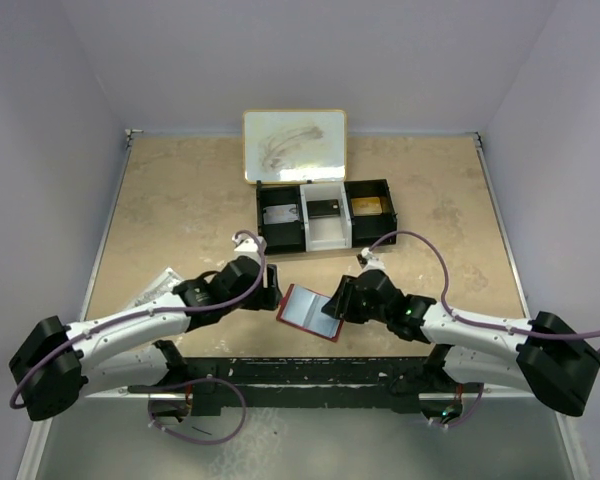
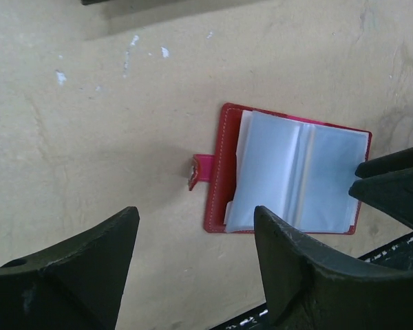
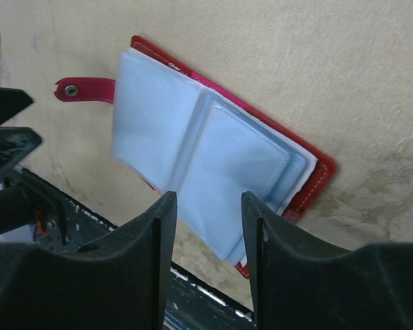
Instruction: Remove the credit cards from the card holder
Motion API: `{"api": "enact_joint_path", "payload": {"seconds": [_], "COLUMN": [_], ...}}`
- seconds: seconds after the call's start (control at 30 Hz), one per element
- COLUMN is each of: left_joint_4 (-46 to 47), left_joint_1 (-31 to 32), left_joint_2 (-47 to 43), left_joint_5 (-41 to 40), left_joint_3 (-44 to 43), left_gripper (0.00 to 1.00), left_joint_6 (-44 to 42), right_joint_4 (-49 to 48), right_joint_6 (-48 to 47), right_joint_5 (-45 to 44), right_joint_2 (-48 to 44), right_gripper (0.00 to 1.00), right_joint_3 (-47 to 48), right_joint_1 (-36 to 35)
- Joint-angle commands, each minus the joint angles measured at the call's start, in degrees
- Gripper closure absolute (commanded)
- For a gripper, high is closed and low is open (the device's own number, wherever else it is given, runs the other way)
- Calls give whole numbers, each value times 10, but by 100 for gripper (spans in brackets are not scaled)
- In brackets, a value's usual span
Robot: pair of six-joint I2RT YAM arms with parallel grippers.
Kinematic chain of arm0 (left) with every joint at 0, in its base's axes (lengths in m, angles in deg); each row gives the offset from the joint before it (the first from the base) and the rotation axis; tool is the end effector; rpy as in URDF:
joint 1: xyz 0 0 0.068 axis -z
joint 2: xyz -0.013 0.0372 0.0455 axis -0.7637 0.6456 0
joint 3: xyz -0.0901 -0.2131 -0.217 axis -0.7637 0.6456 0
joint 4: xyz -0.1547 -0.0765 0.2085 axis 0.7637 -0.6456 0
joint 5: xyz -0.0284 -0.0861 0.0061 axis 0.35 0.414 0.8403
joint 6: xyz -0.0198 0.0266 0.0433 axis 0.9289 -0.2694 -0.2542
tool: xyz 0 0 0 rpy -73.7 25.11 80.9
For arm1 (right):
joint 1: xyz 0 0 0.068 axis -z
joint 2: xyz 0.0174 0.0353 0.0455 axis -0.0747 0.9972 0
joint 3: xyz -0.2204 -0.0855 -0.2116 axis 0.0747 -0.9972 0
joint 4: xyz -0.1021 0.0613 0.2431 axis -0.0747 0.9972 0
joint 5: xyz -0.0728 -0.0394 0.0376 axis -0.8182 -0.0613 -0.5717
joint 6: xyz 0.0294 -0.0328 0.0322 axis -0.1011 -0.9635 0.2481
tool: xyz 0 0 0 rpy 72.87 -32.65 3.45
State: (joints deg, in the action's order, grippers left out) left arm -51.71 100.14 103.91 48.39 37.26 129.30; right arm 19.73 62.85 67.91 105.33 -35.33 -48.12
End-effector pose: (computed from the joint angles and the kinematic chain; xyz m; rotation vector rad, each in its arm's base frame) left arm 0.1298 -0.1431 0.2385 0.0381 2.3998 -0.5124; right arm 0.1212 0.1528 0.1970 0.2166 2.3707 0.9696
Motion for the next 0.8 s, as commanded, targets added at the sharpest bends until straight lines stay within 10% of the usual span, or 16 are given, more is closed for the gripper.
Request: {"api": "enact_joint_path", "payload": {"seconds": [0.0, 0.77], "left_joint_4": [97, 183], "left_joint_1": [29, 83], "left_joint_2": [29, 125], "left_joint_5": [-11, -25], "left_joint_3": [21, 56], "left_gripper": [35, 59], "left_joint_6": [53, 91], "right_joint_4": [-55, 21], "right_joint_6": [10, 38], "right_joint_5": [20, -33], "right_joint_2": [0, -15], "right_gripper": [55, 54], "right_joint_3": [-1, -3], "right_joint_1": [-2, -1]}}
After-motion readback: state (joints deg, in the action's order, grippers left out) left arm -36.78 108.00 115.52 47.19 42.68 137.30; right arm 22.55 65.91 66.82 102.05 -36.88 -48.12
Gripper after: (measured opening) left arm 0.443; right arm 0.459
